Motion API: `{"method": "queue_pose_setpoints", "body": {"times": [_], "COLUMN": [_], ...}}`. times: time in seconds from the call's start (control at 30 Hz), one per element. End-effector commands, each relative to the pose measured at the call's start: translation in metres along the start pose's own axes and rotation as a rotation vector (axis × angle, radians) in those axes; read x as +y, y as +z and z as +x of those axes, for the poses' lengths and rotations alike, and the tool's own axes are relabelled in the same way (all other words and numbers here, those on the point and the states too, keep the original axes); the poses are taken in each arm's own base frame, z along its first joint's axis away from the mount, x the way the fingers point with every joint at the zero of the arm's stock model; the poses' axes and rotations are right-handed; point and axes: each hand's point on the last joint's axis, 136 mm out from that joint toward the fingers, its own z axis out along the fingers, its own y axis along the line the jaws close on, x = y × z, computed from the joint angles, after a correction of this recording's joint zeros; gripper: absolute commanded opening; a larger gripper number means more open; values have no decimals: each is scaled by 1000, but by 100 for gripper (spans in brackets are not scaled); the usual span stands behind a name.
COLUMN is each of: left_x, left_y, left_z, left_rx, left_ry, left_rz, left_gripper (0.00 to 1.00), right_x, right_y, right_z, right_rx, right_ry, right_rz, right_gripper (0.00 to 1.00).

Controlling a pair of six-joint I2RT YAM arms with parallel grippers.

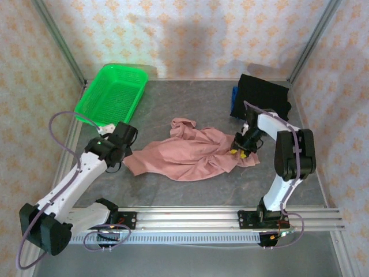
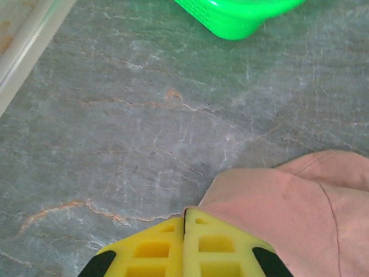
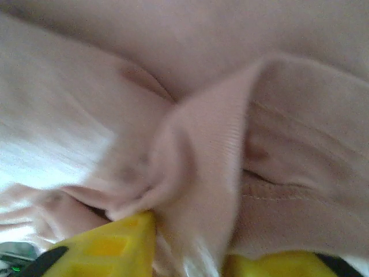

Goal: Fold and stack the t-shirts

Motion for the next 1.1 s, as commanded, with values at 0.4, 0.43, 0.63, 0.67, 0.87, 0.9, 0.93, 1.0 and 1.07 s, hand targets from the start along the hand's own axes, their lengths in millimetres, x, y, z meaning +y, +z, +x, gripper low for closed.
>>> {"method": "queue_pose_setpoints", "body": {"times": [0.4,0.43,0.63,0.67,0.87,0.9,0.93,1.0,1.07], "left_x": [-34,-35,-39,-39,-39,-38,-37,-34,-32], "left_y": [10,10,11,12,11,10,10,10,10], "left_z": [16,17,19,20,22,22,22,23,24], "left_rx": [27,29,38,41,46,45,43,41,40], "left_ry": [13,21,28,27,30,31,30,29,28], "left_rz": [57,55,60,58,61,61,59,56,54], "left_gripper": [0,0,0,0,0,0,0,0,0], "right_x": [-17,-17,-12,-10,-7,-6,-6,-6,-5], "right_y": [-24,-22,-9,-7,9,11,13,16,16], "right_z": [78,83,98,98,87,84,82,80,76], "right_rx": [-180,-176,-187,-198,-259,-266,-274,-284,-302], "right_ry": [139,145,162,160,193,197,203,209,215], "right_rz": [-155,-176,-312,-336,-445,-460,-473,-487,-504], "right_gripper": [55,55,50,49,43,43,42,41,41]}}
